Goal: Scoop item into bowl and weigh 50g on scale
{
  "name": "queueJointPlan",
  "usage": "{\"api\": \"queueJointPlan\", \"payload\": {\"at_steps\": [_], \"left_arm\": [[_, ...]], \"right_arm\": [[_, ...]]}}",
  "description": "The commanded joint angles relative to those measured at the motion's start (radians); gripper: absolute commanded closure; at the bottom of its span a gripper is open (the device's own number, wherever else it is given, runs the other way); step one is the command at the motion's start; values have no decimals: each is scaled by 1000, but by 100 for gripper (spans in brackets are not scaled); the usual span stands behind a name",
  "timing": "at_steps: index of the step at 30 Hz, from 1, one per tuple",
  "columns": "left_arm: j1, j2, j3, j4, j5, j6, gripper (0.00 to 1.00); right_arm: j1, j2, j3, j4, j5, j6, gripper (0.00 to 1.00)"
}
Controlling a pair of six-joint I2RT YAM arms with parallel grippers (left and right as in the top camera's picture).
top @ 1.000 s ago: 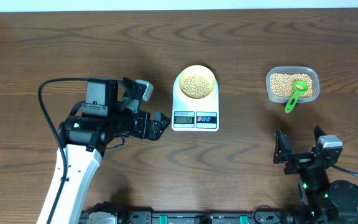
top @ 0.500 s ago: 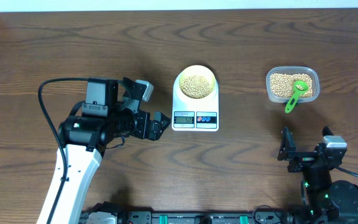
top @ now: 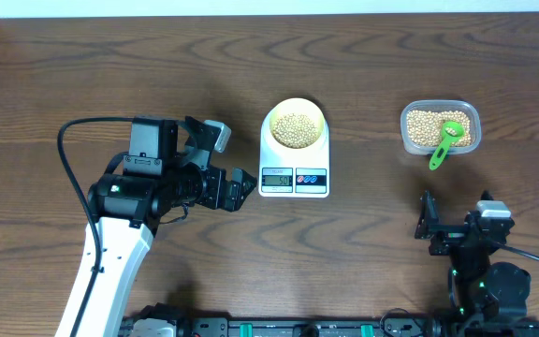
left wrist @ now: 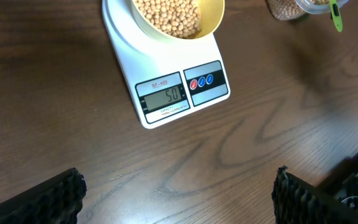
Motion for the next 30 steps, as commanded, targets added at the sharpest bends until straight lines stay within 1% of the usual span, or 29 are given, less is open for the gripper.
{"api": "queueJointPlan", "payload": {"at_steps": [1, 8, 12, 18, 30], "left_arm": [[-2, 0, 2, -2, 9, 17, 2], [-2, 0, 2, -2, 9, 18, 2], [-2, 0, 2, -2, 9, 17, 2], [-2, 0, 2, -2, 9, 17, 2], [-2, 0, 2, -2, 9, 18, 2]], "right_arm": [[-5, -9, -50, 62, 25, -14, 1], [-5, -10, -168, 255, 24, -14, 1], [-4, -10, -171, 249, 25, -18, 1], [-9, -10, -171, 246, 24, -118, 1], [-11, -10, -171, 246, 24, -144, 1]]}}
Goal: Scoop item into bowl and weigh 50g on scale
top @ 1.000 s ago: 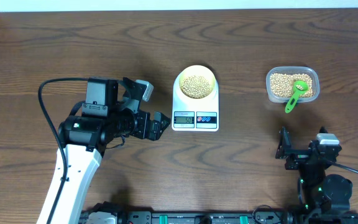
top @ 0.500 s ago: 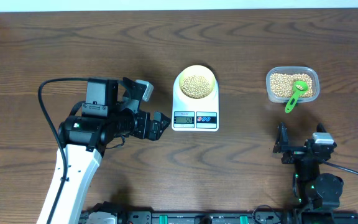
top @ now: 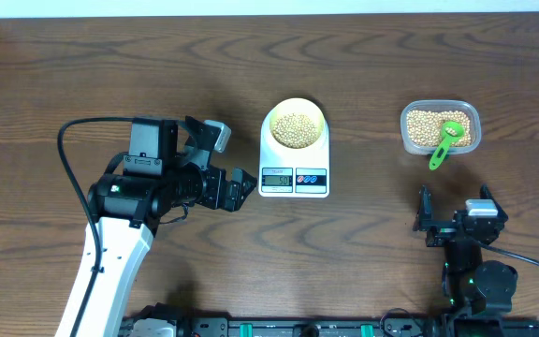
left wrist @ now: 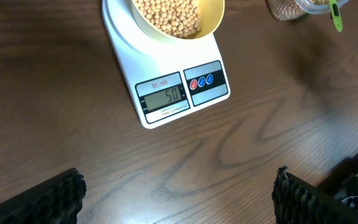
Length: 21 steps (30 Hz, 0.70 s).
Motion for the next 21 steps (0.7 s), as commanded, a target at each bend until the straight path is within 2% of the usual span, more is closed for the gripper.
{"api": "queueJointPlan", "payload": {"at_steps": [1, 21], "left_arm": [[-2, 0, 2, -2, 9, 17, 2], [-2, 0, 2, -2, 9, 18, 2]], "right_arm": [[-2, -7, -5, -1, 8, -24, 1], [16, -6, -5, 0, 1, -20, 1]]}}
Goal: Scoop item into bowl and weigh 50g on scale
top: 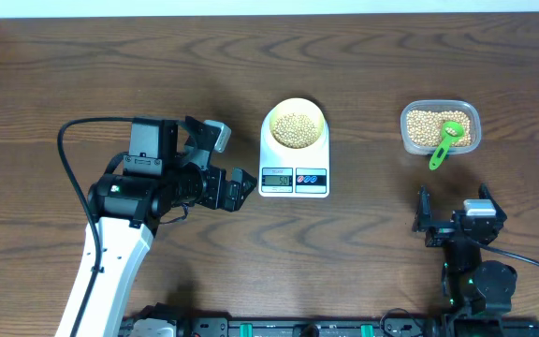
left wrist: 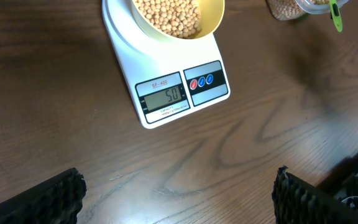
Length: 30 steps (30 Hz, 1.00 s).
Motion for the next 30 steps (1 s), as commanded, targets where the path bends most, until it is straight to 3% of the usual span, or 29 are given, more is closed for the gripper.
{"api": "queueJointPlan", "payload": {"at_steps": [1, 30], "left_arm": [[-2, 0, 2, -2, 9, 18, 2], [-2, 0, 2, -9, -3, 18, 2]], "right_arm": [[6, -6, -5, 0, 1, -13, 1], [6, -6, -5, 1, 1, -13, 1]]}}
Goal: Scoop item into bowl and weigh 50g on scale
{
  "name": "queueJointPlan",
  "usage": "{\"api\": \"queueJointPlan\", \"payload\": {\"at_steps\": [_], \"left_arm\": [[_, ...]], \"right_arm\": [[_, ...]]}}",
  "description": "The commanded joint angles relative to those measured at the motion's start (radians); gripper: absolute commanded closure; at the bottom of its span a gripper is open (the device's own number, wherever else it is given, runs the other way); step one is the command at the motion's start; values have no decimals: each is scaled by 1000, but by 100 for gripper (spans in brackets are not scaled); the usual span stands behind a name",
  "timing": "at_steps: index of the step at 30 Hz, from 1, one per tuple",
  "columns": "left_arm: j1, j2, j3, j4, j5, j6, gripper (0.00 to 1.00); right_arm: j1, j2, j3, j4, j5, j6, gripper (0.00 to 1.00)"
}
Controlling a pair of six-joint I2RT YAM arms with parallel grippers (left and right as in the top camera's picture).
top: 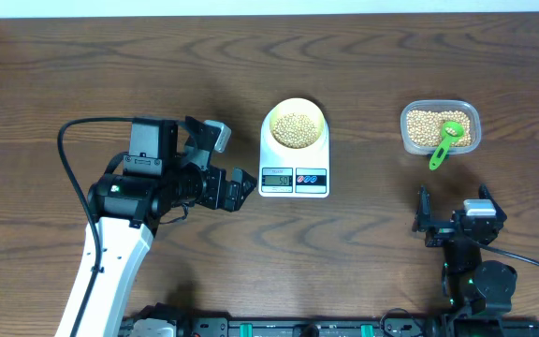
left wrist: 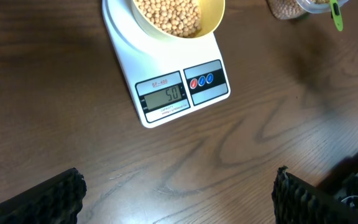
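Observation:
A white scale (top: 294,157) stands mid-table with a yellow bowl (top: 295,126) of soybeans on it. In the left wrist view the scale's display (left wrist: 164,95) reads 50, below the bowl (left wrist: 178,15). My left gripper (top: 242,188) rests on the table just left of the scale. It is open (left wrist: 179,199) with nothing between its fingers (left wrist: 45,200). The green scoop (top: 444,142) lies on the rim of the clear bean container (top: 441,126). My right gripper (top: 425,223) sits near the front edge, below the container and apart from it. Its jaws are too small to read.
The left arm's white link and black cable (top: 73,140) take up the front left. The right arm's base (top: 480,281) stands at the front right. Bare wood (top: 372,234) lies between the scale and the right arm.
The scale read 50 with the bowl of beans on it at every moment, and the scoop lay on the container. My right arm sat folded at the front right, shifted slightly between the first two moments, then stayed put. My left gripper stayed open beside the scale.

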Motion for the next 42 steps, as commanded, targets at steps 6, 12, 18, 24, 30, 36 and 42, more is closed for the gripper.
{"api": "queueJointPlan", "payload": {"at_steps": [6, 12, 18, 24, 30, 36, 42], "left_arm": [[-2, 0, 2, -5, -2, 18, 2], [-2, 0, 2, -5, -2, 18, 2], [-2, 0, 2, -78, -2, 17, 2], [-2, 0, 2, -196, -2, 18, 2], [-2, 0, 2, -196, -2, 18, 2], [-2, 0, 2, -209, -2, 18, 28], [-2, -4, 2, -211, -2, 18, 2]], "right_arm": [[6, -6, -5, 0, 2, -13, 1], [6, -6, -5, 0, 2, -13, 1], [6, -6, -5, 0, 2, -13, 1], [6, -6, -5, 0, 2, -13, 1], [6, -6, -5, 0, 2, -13, 1], [6, -6, -5, 0, 2, -13, 1], [6, -6, -5, 0, 2, -13, 1]]}}
